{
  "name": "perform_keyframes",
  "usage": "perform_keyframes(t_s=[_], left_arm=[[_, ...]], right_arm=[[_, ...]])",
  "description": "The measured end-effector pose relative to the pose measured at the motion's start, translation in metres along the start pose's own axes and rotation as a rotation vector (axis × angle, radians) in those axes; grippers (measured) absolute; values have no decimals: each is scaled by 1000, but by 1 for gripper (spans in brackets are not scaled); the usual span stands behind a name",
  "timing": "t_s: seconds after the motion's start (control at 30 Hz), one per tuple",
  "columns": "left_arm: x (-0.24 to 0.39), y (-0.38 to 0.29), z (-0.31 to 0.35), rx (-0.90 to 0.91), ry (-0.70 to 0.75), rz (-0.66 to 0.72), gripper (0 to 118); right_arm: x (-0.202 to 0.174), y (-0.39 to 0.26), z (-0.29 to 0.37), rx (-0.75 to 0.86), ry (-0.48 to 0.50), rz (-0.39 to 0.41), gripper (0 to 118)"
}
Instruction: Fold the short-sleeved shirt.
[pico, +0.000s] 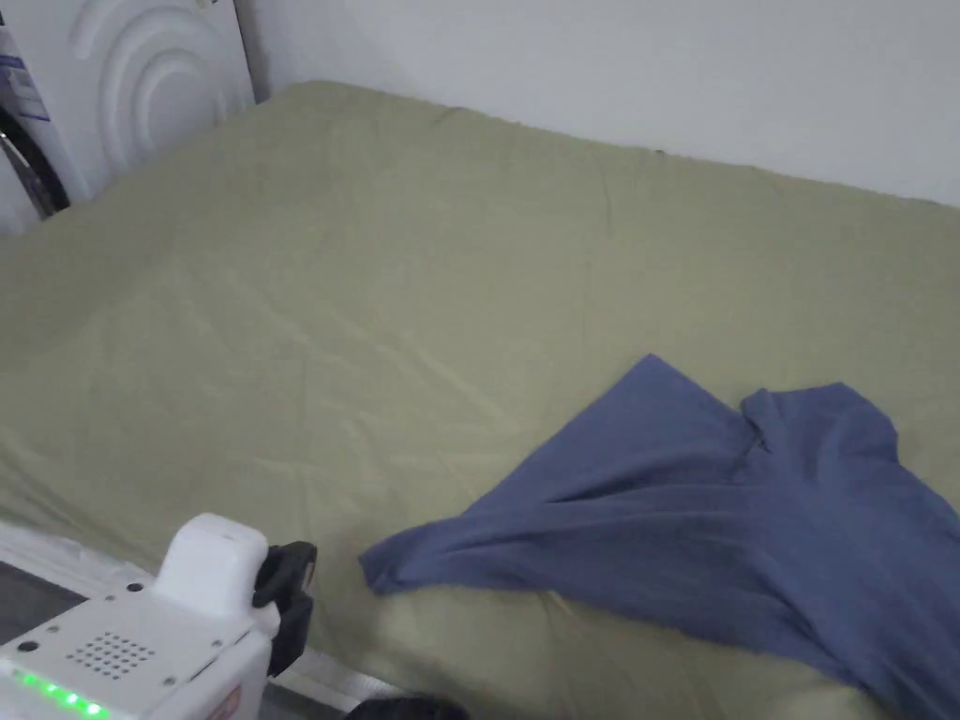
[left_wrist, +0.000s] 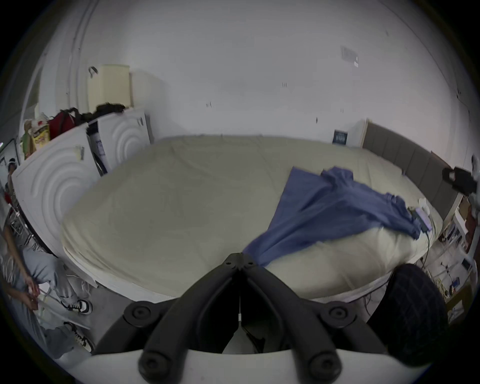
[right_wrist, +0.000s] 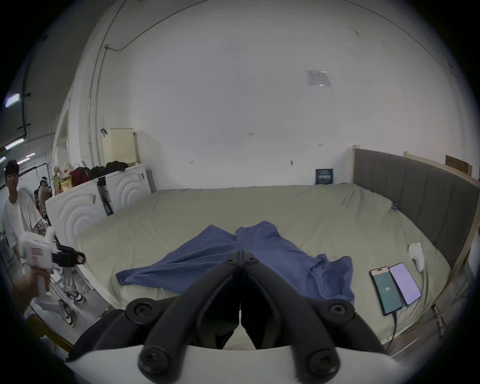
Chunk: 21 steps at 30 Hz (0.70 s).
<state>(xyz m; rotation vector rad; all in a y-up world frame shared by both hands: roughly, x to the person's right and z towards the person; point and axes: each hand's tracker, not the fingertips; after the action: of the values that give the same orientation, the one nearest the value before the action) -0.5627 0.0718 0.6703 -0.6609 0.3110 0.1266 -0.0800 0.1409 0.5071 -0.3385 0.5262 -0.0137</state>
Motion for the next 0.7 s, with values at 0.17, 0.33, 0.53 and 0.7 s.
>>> perform_keyframes(t_s=[0.17, 0.33, 0.53, 0.7], left_arm=[[-19, -9, -75, -97, -45, -31, 33], [-22, -5, -118, -128, -36, -70, 105], [-9, 7, -146, -168, -10, -112, 96], [9, -5, -156, -221, -64, -175, 14]], right_arm=[[-8, 2, -12, -36, 7, 0, 0], [-8, 0, -17, -75, 1, -23, 0], [-9, 1, -20, -96, -16, -28, 0], [-7, 3, -21, -103, -20, -37, 0]])
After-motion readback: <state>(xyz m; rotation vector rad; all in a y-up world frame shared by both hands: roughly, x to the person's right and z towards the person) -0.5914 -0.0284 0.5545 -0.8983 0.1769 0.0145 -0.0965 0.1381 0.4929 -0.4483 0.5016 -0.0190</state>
